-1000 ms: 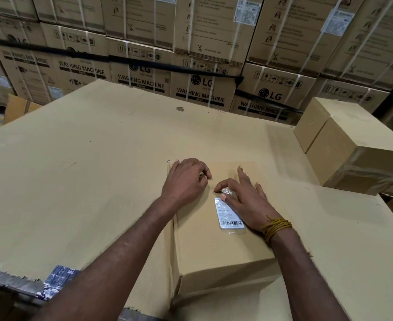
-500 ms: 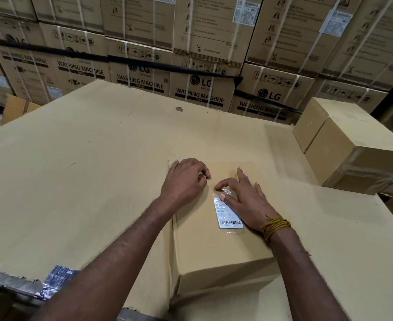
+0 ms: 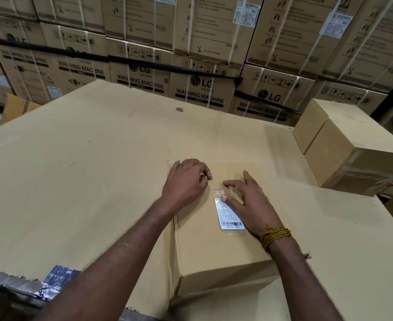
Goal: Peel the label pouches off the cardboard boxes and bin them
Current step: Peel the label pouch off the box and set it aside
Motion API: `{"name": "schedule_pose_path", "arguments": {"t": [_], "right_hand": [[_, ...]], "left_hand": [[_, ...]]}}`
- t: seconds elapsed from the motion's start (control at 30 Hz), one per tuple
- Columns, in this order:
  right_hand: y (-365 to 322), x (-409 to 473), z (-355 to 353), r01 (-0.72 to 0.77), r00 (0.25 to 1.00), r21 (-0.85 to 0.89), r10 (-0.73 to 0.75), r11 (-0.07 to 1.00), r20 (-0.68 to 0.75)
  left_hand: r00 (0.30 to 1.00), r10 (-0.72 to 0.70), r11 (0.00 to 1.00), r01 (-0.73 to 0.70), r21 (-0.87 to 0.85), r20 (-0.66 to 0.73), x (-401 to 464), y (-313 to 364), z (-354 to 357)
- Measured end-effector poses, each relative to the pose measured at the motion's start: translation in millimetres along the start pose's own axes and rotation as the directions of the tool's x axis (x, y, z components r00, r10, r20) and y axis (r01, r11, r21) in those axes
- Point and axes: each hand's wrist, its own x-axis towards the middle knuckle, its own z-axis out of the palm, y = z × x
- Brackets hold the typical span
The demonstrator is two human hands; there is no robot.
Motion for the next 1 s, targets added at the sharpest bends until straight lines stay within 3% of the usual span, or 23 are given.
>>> {"name": "schedule_pose_path", "arguments": {"t": [0.13,0.3,0.5,1.0], "right_hand": [[3.1,0.5,4.5,0.045,0.995,0.027,-0.043,0.999,-0.09],[3.7,-0.1,3.9,-0.007,0.996,-0.003,0.006,1.0,-0.093],[3.2,-1.3,4.1,0.043,0.987,-0.005,-0.043,0.999,-0.155],[1.3,-1.6,2.1,0.004,0.992,0.002,-0.004,1.0,-0.127]], "left_hand": [[1.0,-0.002,1.0,0.002,-0.007,-0.006,-0.4,0.2,-0.8],[1.0,-0.003,1.0,0.003,-0.007,0.001,-0.5,0.6,-0.6],[1.0,0.0,1.0,0.0,-0.005,-0.005,-0.3,0.7,-0.5],[1.0,0.01,1.0,-0.01,-0.004,-0.005,0.0,-0.7,-1.0]]}}
